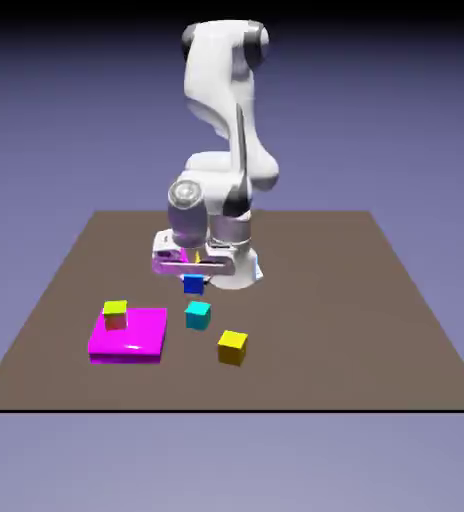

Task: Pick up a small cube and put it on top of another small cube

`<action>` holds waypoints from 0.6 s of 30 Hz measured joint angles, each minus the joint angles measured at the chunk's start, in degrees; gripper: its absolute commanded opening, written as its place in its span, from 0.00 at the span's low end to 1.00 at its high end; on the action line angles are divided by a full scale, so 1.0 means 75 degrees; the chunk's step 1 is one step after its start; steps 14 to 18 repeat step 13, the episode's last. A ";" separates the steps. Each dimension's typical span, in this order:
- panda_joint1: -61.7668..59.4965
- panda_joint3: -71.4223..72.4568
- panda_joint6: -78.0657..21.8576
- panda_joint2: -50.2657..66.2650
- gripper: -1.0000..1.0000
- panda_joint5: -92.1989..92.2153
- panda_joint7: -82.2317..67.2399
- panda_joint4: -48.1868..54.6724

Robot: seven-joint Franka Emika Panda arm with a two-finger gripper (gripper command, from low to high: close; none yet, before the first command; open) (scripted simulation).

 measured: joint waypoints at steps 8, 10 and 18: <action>-0.0046 -0.0022 0.1137 0.0932 1.00 -0.0018 -0.0014 -0.0207; -0.0020 -0.0009 0.0473 0.0388 1.00 -0.0022 0.0004 -0.0086; 0.0020 0.0011 -0.0523 -0.0430 1.00 -0.0027 0.0030 0.0096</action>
